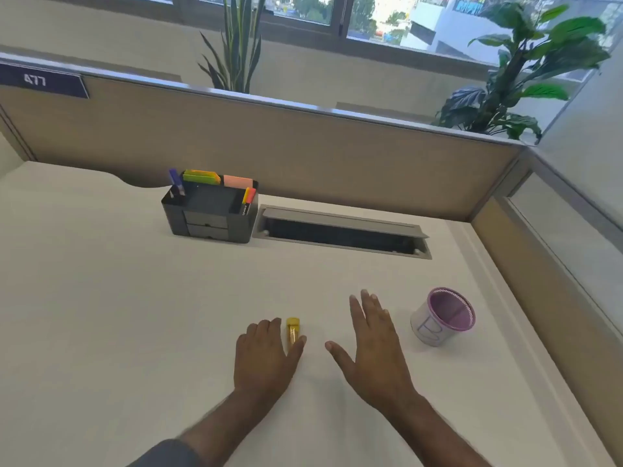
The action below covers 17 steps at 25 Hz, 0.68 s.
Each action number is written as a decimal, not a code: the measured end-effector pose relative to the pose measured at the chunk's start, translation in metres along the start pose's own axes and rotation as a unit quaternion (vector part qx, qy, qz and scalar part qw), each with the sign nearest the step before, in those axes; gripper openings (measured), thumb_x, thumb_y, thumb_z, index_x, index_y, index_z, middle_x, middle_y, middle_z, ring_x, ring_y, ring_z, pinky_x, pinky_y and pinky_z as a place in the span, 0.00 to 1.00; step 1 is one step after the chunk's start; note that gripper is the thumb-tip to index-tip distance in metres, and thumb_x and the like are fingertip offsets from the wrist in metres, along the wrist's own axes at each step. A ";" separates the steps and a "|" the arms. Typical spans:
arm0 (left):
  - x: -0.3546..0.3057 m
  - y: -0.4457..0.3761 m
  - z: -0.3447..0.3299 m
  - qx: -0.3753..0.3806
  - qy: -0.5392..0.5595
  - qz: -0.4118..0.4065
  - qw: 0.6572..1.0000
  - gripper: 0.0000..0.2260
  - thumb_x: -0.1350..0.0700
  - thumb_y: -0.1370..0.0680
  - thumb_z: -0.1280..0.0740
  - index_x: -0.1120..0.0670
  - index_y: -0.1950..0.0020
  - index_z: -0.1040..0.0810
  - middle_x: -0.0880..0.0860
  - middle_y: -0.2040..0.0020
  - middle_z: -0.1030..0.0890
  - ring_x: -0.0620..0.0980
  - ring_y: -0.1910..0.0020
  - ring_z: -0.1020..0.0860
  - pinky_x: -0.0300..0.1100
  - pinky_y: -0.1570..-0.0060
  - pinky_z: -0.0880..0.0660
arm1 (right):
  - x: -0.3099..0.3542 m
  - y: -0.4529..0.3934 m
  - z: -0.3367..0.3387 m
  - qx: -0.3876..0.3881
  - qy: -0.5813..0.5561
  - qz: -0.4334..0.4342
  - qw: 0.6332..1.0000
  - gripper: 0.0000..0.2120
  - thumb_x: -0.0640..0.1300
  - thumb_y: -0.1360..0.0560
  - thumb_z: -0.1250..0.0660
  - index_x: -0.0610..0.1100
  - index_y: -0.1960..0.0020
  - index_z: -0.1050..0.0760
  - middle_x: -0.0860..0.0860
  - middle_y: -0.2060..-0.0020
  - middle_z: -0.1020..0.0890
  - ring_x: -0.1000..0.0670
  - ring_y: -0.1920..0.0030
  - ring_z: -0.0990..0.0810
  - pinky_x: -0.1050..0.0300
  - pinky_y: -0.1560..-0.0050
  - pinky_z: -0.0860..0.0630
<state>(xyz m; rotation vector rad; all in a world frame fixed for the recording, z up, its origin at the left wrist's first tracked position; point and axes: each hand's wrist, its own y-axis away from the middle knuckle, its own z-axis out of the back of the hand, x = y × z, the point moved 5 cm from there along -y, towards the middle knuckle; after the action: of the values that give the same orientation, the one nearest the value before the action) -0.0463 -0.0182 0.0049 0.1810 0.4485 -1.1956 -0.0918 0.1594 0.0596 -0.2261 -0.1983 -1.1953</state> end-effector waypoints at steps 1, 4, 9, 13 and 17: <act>0.001 -0.001 -0.003 0.010 0.020 0.030 0.999 0.25 0.36 0.24 0.40 0.54 0.39 0.23 0.52 0.46 0.19 0.55 0.46 0.23 0.49 0.48 0.28 | 0.001 0.003 -0.001 0.003 -0.003 0.010 1.000 0.39 0.68 0.24 0.47 0.55 0.22 0.61 0.57 0.25 0.65 0.56 0.27 0.70 0.60 0.32 0.72; -0.001 0.001 -0.010 0.037 0.088 0.070 0.993 0.21 0.40 0.24 0.36 0.53 0.40 0.24 0.51 0.46 0.21 0.54 0.46 0.24 0.47 0.48 0.27 | -0.002 0.014 -0.012 0.030 -0.028 0.017 0.999 0.34 0.62 0.22 0.44 0.52 0.22 0.51 0.53 0.21 0.55 0.54 0.23 0.62 0.60 0.27 0.64; 0.001 0.005 -0.013 0.040 0.157 0.087 0.983 0.08 0.53 0.21 0.36 0.54 0.46 0.21 0.52 0.51 0.23 0.53 0.51 0.24 0.46 0.53 0.26 | 0.002 0.016 -0.016 0.047 -0.111 0.018 0.993 0.26 0.55 0.21 0.39 0.48 0.26 0.38 0.50 0.24 0.38 0.52 0.23 0.47 0.57 0.26 0.47; 0.003 0.013 -0.006 0.033 0.222 0.086 0.971 0.08 0.56 0.22 0.34 0.53 0.45 0.20 0.50 0.51 0.22 0.48 0.53 0.25 0.40 0.54 0.31 | 0.009 0.008 -0.009 0.030 -0.203 0.012 0.979 0.21 0.50 0.23 0.34 0.47 0.31 0.30 0.53 0.35 0.27 0.54 0.33 0.32 0.64 0.36 0.37; -0.004 0.021 0.013 0.019 0.265 0.043 0.963 0.07 0.56 0.23 0.31 0.49 0.46 0.20 0.45 0.51 0.21 0.44 0.53 0.24 0.40 0.54 0.28 | 0.024 0.000 -0.004 0.053 -0.302 -0.029 0.951 0.17 0.53 0.26 0.30 0.52 0.38 0.26 0.56 0.50 0.21 0.59 0.56 0.22 0.66 0.55 0.27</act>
<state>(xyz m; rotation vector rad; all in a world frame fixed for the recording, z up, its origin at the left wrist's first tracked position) -0.0248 -0.0114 0.0161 0.5565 0.8756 -1.0628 -0.0837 0.1368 0.0621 -0.4915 -0.8080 -1.1425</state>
